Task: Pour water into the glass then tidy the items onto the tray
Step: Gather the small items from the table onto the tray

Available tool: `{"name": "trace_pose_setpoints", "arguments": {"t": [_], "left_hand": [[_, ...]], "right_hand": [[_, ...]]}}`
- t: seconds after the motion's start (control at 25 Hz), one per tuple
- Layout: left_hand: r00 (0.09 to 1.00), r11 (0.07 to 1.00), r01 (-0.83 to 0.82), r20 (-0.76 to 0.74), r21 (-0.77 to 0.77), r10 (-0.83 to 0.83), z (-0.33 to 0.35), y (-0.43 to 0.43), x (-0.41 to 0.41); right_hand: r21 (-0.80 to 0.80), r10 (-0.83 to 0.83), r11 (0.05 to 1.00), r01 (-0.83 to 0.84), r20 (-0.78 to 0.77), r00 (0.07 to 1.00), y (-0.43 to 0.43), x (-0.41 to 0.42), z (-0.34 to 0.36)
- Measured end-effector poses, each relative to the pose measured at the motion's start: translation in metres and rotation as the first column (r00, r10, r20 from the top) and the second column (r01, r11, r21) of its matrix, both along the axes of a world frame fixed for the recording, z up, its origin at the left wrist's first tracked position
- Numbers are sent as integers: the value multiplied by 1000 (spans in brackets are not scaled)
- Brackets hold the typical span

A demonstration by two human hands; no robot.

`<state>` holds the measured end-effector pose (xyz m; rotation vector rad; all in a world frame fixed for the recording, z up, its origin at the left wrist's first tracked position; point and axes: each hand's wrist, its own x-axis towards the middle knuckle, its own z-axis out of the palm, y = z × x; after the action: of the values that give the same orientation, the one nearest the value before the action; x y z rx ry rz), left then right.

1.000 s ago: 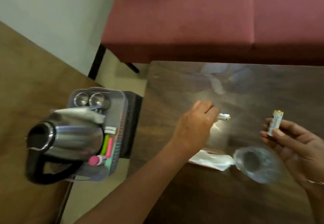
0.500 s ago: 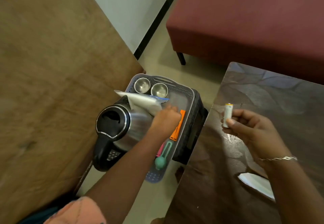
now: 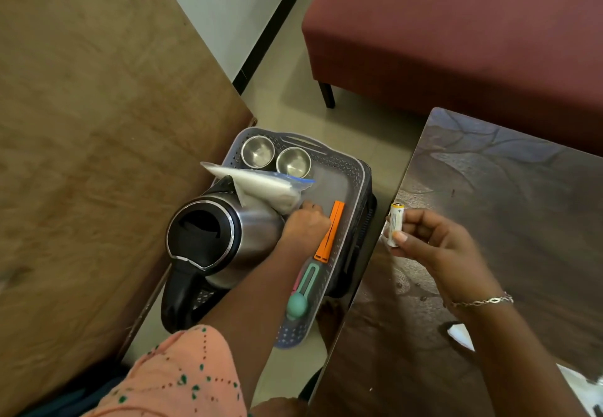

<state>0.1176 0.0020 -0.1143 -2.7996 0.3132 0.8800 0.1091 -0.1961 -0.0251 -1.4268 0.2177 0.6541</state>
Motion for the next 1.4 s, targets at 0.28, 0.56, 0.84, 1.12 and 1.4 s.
{"name": "trace_pose_setpoints", "arguments": {"t": [0.28,0.56,0.84,1.12,1.4], "left_hand": [[980,984,-142,125,-106,155,18,-4,-46],[854,685,-415,3,-599,520,12,8,-124],[826,673,-492,-51,-553,562,4,9,-128],[811,659,-517,-65,-546,582,-4,10,-125],[808,632,-531,-111,-565,579,-5,15,-128]], "right_hand": [[-302,179,944,-136,119,977,35,30,-6],[-873,781,377,-310,120,613,110,61,-44],[-934,870,117,-338,-67,488,134,45,-90],[-928,875,166,-333,-17,483,142,42,-106],[-906,866,211,-367,-1,500,135,46,-105]]}}
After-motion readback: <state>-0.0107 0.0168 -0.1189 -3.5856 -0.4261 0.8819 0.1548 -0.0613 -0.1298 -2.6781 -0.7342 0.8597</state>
